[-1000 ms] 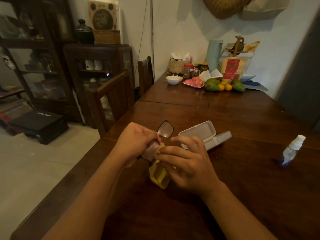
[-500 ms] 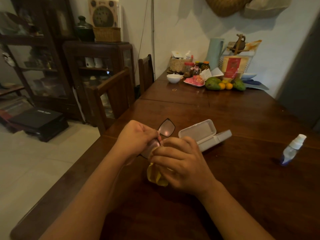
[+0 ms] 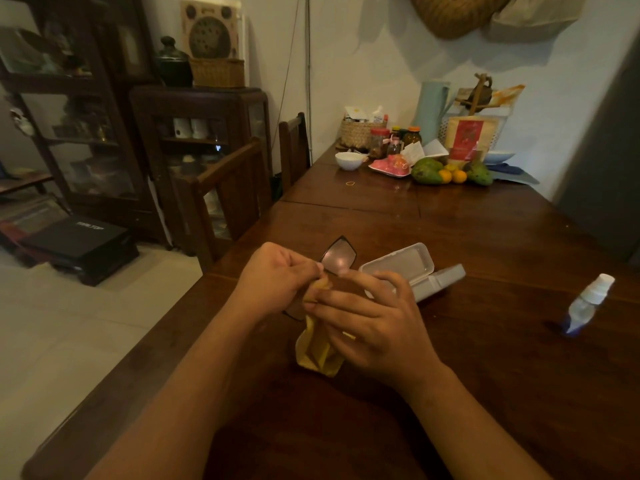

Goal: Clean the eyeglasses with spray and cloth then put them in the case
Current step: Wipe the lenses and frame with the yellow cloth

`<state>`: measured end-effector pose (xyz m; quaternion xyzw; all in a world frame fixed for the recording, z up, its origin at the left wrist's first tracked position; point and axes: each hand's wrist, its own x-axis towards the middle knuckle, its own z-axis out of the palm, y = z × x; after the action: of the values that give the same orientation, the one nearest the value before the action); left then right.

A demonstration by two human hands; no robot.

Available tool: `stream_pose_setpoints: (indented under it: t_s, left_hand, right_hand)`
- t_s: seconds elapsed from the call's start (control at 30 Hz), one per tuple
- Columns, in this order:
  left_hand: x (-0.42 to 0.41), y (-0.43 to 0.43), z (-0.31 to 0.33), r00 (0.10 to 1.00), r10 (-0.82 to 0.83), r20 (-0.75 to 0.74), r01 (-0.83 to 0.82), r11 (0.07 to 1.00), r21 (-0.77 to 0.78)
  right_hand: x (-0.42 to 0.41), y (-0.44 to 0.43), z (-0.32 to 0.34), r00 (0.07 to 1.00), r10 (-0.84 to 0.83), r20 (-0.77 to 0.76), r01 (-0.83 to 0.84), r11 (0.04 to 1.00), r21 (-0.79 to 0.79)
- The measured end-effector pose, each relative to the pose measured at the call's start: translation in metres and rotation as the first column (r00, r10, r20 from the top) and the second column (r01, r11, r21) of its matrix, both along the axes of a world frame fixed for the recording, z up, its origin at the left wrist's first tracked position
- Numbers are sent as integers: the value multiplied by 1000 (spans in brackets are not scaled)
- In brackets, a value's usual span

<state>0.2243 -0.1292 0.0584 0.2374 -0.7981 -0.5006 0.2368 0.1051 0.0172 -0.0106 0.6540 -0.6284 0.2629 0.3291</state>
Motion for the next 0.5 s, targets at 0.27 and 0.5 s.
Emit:
stream_pose_setpoints:
  t_s: [0.27, 0.5]
  left_hand:
    - [-2, 2, 0, 998, 21, 60, -14, 993, -115]
    - [-3, 1, 0, 998, 27, 58, -18, 989, -150]
  right_hand:
    - [6, -5, -4, 1000, 5, -20, -4, 998, 58]
    - [-1, 0, -2, 993, -106, -52, 100, 988, -119]
